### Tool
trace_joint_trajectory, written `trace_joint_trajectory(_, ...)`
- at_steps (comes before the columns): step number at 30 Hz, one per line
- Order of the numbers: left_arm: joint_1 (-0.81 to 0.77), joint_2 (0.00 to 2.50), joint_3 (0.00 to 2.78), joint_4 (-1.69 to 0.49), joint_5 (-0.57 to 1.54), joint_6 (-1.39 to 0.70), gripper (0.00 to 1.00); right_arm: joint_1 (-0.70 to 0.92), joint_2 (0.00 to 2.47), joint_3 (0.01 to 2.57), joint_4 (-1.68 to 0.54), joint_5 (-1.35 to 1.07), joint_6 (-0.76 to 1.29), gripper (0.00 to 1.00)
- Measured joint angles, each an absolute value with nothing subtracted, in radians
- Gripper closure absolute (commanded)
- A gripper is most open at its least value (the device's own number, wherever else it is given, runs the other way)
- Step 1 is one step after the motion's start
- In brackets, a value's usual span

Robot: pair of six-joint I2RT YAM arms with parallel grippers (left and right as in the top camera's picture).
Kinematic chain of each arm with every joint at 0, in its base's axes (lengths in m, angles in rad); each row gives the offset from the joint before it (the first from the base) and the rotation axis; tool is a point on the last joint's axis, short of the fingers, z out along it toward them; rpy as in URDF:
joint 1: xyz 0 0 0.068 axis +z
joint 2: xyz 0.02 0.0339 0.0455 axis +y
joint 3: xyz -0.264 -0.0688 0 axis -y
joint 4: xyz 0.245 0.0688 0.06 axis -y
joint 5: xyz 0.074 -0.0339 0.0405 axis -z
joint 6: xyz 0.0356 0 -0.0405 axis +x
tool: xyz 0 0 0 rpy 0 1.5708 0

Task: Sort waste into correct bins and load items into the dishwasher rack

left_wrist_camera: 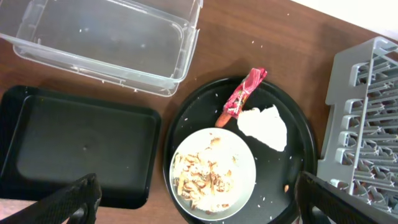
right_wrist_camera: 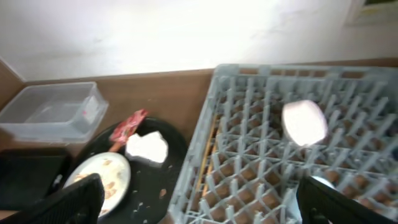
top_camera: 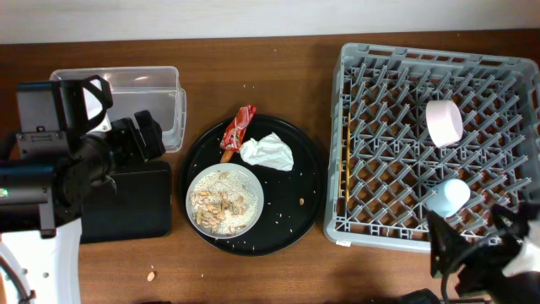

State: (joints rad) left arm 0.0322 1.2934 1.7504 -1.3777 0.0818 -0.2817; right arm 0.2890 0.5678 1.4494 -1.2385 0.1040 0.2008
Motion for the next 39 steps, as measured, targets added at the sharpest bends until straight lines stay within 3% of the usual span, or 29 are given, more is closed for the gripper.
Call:
trace_joint_trajectory(8,0.032,1.293,1.750,-1.376,0.082,-0.282,0.01,0.048,0.184,0.521,-0.556,0.066,0.070,0.02)
trace_joint_trajectory(12,0.032,1.294,1.750,-1.378,0.082,-0.282,0.01,-0.007,0.015,0.245,-0.401,0.031,0.067,0.02)
trace_joint_trajectory(16,0.032,1.294,1.750,-1.377,0.082,-0.282,0.01,-0.007,0.013,0.026,-0.101,0.013,0.067,0.02)
trace_joint_trajectory(27,0.032,1.294,1.750,-1.377,0.082,-0.282,0.01,-0.007,0.014,0.016,-0.080,0.013,0.067,0.02)
trace_joint_trajectory(34,0.032,1.296,1.748,-1.241,0.303,-0.296,0.02,-0.007,0.014,0.015,-0.080,0.009,0.067,0.02)
trace_joint_trajectory(36,-0.011,1.314,1.749,-1.235,0.302,-0.296,0.04,-0.007,0.014,0.015,-0.080,0.009,0.067,0.02)
trace_joint_trajectory(39,-0.208,1.475,1.753,-1.230,0.200,-0.297,0.10,-0.007,0.014,0.015,-0.080,0.009,0.067,0.02)
